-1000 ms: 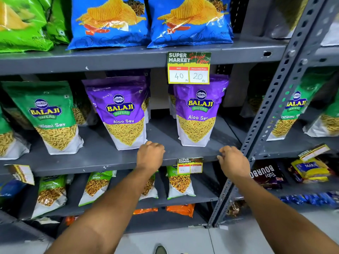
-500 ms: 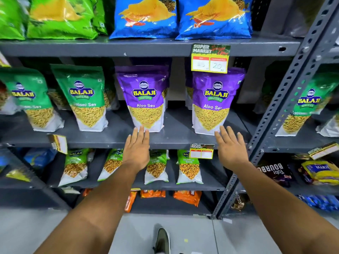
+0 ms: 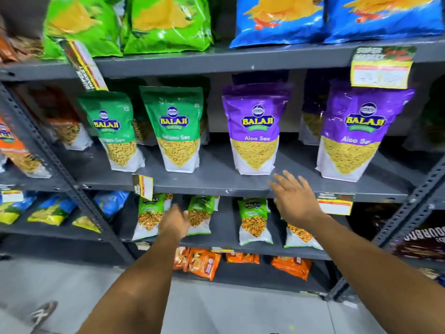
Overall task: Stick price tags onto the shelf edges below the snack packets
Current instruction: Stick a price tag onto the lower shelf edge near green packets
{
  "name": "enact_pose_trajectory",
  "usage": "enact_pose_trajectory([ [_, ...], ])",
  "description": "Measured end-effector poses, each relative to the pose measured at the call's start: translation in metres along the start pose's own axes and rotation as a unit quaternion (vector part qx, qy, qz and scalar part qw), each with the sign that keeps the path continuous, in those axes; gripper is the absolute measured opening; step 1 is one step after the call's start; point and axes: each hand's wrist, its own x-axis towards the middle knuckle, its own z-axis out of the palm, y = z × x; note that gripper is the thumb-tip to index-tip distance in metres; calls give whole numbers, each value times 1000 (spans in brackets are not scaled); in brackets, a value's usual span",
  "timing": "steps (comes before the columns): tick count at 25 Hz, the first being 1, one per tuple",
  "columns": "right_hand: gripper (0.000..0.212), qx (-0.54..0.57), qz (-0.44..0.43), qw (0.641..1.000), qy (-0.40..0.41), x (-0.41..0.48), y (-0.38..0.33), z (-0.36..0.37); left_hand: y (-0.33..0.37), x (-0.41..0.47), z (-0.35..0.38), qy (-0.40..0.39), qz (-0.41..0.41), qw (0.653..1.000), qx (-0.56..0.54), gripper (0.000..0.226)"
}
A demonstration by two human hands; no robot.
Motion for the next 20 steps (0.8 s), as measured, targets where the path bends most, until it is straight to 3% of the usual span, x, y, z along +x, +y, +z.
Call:
enact_pose_trajectory([
  [2,44,-5,-46,999,15,32,-49,5,-47,34,2,-36,-106,986,-122,28],
  [3,41,-5,-61,998,22,51,-76,8,-76,58,6,-84,-104,971,-200,24],
  [4,38,4,-68,997,23,69,-107,11,-101,80,10,-140,-57,958,-243,21],
  [6,34,8,-81,997,2,105,-171,18,-131,104,-11,-143,21,916,-375,17],
  [7,33,3,-92,996,-12,120,-198,21,-129,105,-29,-164,-42,895,-412,20],
  [8,35,2,-101,995,-24,133,-223,24,-128,106,-43,-123,-118,879,-445,22],
  [10,46,16,-103,993,-55,158,-269,28,-141,118,-56,-33,-143,867,-477,29],
  [12,59,22,-90,991,-97,175,-299,28,-151,128,-60,-37,-111,864,-490,38],
  [14,67,23,-83,988,-125,188,-319,26,-151,134,-65,-49,-112,861,-494,33],
  [20,54,75,-39,994,-70,212,-351,23,-162,150,-63,-98,-137,826,-539,24],
])
